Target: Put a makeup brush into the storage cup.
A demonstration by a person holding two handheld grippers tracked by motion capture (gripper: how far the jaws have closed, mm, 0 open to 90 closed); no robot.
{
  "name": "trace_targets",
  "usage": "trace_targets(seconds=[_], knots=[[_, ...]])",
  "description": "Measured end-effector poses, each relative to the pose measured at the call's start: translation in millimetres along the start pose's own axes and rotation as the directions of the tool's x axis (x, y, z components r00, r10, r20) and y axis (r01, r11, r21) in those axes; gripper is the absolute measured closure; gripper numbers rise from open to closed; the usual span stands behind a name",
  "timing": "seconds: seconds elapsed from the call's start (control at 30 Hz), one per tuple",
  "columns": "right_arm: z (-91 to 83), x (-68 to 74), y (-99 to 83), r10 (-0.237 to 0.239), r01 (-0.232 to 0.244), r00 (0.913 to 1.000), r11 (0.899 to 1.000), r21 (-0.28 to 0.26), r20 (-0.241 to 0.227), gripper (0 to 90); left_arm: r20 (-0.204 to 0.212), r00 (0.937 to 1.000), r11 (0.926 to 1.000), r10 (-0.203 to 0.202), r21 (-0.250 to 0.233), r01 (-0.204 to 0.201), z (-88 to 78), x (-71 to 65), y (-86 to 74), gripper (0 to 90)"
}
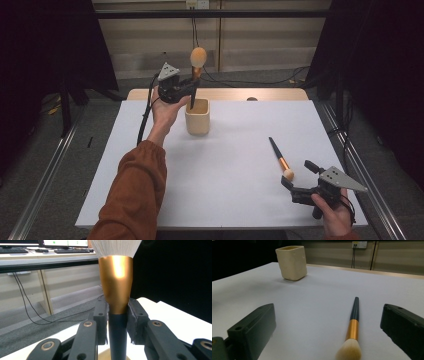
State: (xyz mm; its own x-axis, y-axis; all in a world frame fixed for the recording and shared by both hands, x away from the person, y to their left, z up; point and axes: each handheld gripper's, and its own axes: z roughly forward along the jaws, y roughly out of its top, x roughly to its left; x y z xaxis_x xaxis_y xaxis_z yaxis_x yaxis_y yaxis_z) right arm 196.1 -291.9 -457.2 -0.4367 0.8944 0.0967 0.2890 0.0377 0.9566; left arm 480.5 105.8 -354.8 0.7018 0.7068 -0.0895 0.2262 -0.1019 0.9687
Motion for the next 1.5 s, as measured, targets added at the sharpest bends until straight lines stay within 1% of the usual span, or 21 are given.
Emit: trace_targets(seconds=[0.13,0.2,0.3,0.4,0.43,0.47,0.5,0.57,0.63,0.67,0.77,0.9,1.0,1.03,1.07,1.17,1.3,1.37,1.47,1.5], knots=[[-0.1,0.3,0.0,-0.001,0.001,1.0000,1.000,0.001,-0.001,0.0,0.009,1.0000,0.9999,-0.002,0.011,0.002,2.7,-1.2,-5.3,72.0],[-0.3,0.3,0.0,-0.001,0.001,1.0000,1.000,0.000,-0.001,0.0,0.009,1.0000,0.9998,0.004,0.019,-0.004,3.1,-1.2,-7.8,72.0],[-0.5,0.4,0.0,-0.001,0.001,1.0000,1.000,0.001,-0.001,0.0,-0.002,1.0000,0.9998,0.000,0.020,0.000,2.9,0.7,-10.2,72.1],[-0.4,0.4,0.0,-0.003,0.003,1.0000,1.000,0.000,-0.002,0.0,-0.001,1.0000,0.9996,0.002,0.029,-0.002,2.5,2.8,-13.1,72.0],[-0.3,0.3,0.0,-0.002,0.002,1.0000,1.000,0.002,-0.002,0.0,-0.005,0.9999,0.9994,0.009,0.033,-0.009,2.4,2.8,-14.3,72.1],[-0.2,0.2,0.0,-0.002,0.002,1.0000,1.000,0.002,-0.002,0.0,-0.005,1.0000,0.9994,0.009,0.034,-0.008,2.1,3.3,-15.4,72.1],[-0.2,0.2,0.0,-0.001,0.001,1.0000,1.000,0.002,-0.002,0.0,-0.002,1.0000,0.9996,-0.001,0.030,0.001,2.1,3.9,-16.9,72.0],[-0.2,0.4,0.0,-0.003,0.003,1.0000,1.000,0.002,-0.002,0.0,-0.007,1.0000,0.9993,-0.001,0.037,0.002,2.4,5.1,-19.8,72.0],[-0.3,0.5,0.1,-0.005,0.005,1.0000,1.000,0.001,-0.002,0.0,-0.002,0.9999,0.9991,-0.011,0.041,0.011,2.7,6.2,-22.9,72.0],[-0.3,0.5,0.0,-0.005,0.005,1.0000,1.000,0.002,-0.001,0.0,-0.003,1.0000,0.9990,-0.006,0.043,0.006,2.9,6.5,-24.4,72.0],[-0.2,0.0,-0.3,-0.013,0.013,0.9999,1.000,0.006,-0.001,0.0,0.000,0.9999,0.9984,-0.011,0.055,0.011,3.6,6.4,-28.4,72.0],[-0.3,0.6,-0.1,-0.008,0.008,1.0000,1.000,0.002,0.000,0.0,0.001,0.9999,0.9980,-0.010,0.063,0.010,3.7,6.3,-31.9,72.0],[-0.2,0.4,-0.2,-0.009,0.009,1.0000,1.000,0.007,-0.001,0.0,0.004,0.9999,0.9975,-0.014,0.070,0.014,3.4,6.9,-34.5,72.0],[-0.2,0.6,-0.3,-0.007,0.007,1.0000,1.000,0.010,-0.003,0.0,0.002,0.9999,0.9970,-0.010,0.077,0.010,3.0,7.4,-35.3,72.0],[-0.1,0.4,-0.5,-0.013,0.013,0.9999,1.000,0.012,-0.005,0.0,0.002,0.9999,0.9970,-0.015,0.076,0.015,2.7,7.9,-36.3,72.0],[0.3,0.8,-0.4,-0.005,0.005,1.0000,1.000,0.011,-0.004,0.0,0.002,0.9998,0.9961,-0.021,0.085,0.021,1.7,10.1,-38.9,72.0],[0.3,0.3,-0.4,-0.009,0.009,1.0000,1.000,0.012,-0.002,0.0,0.007,0.9997,0.9956,-0.022,0.091,0.022,0.4,10.9,-42.0,72.0],[0.7,0.5,-0.4,-0.009,0.009,1.0000,1.000,0.012,-0.002,0.0,0.002,0.9997,0.9952,-0.025,0.094,0.024,0.5,11.4,-44.2,72.0],[0.4,1.2,-0.3,-0.007,0.007,1.0000,1.000,0.011,-0.003,0.0,-0.006,0.9990,0.9942,-0.044,0.098,0.044,0.1,13.3,-47.5,72.0],[0.4,1.0,-0.4,-0.006,0.006,1.0000,1.000,0.010,-0.002,0.0,-0.012,0.9983,0.9935,-0.056,0.098,0.057,0.2,12.9,-48.9,72.0]])
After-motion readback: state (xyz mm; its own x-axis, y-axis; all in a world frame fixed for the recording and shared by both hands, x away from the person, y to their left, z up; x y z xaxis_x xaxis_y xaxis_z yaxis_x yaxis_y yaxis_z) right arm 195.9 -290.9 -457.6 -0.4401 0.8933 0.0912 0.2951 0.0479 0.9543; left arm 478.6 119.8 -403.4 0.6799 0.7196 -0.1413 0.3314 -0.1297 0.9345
